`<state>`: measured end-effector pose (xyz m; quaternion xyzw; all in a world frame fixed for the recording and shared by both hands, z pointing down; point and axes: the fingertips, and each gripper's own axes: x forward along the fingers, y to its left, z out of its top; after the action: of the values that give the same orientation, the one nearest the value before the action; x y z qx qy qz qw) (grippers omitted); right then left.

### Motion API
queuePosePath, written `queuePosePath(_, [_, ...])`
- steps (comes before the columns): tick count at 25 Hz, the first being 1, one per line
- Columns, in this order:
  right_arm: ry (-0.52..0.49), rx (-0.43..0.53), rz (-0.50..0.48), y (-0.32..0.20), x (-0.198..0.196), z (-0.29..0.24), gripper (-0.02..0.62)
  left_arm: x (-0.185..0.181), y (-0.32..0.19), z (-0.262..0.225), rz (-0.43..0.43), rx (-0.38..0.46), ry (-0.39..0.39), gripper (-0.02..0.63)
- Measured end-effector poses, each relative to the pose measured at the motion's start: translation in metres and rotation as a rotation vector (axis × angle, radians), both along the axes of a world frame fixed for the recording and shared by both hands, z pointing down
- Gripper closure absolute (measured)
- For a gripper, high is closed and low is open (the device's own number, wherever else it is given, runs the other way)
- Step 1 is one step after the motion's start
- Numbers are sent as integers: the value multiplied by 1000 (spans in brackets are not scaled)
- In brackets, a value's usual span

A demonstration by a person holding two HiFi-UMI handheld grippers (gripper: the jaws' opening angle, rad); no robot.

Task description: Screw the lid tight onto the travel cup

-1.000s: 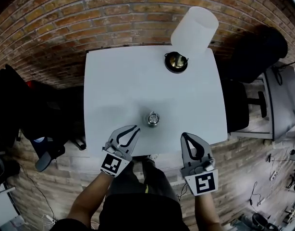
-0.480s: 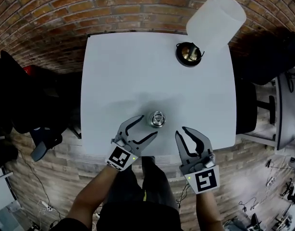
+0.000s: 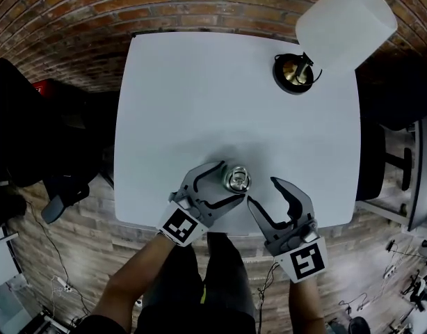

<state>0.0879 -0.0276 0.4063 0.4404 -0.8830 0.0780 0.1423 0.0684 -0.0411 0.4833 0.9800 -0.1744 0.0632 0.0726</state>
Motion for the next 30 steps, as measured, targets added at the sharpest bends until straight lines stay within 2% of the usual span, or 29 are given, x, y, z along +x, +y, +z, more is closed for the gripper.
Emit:
queuePosePath(5, [-44,27,-74,-12,-13,2,369,9,-4,1,32,28,9,249])
queuePosePath(9, [-41,3,-137,-14,-21,8,336,13,-7,3,38,26,14,242])
queuePosePath(16, [-53,-59,-250,-12,-35,28,316,17,-3,4,110,37,12,241])
queuePosePath(21, [-44,-91,-311,-15,-42,35,317,17,-2,5,151,84,-5,241])
queuePosePath(24, [-49,-97,-334,-18,-45,38,318,18,-2,9,167,83,-29,241])
queuePosePath(27, [-56,-90,-349,-19,-47,38,319,16,1,17,163,42,-55,242])
queuePosePath(30, [-60,-71,-344,-17,-47,38,339,16,2,18,151,39,-60,242])
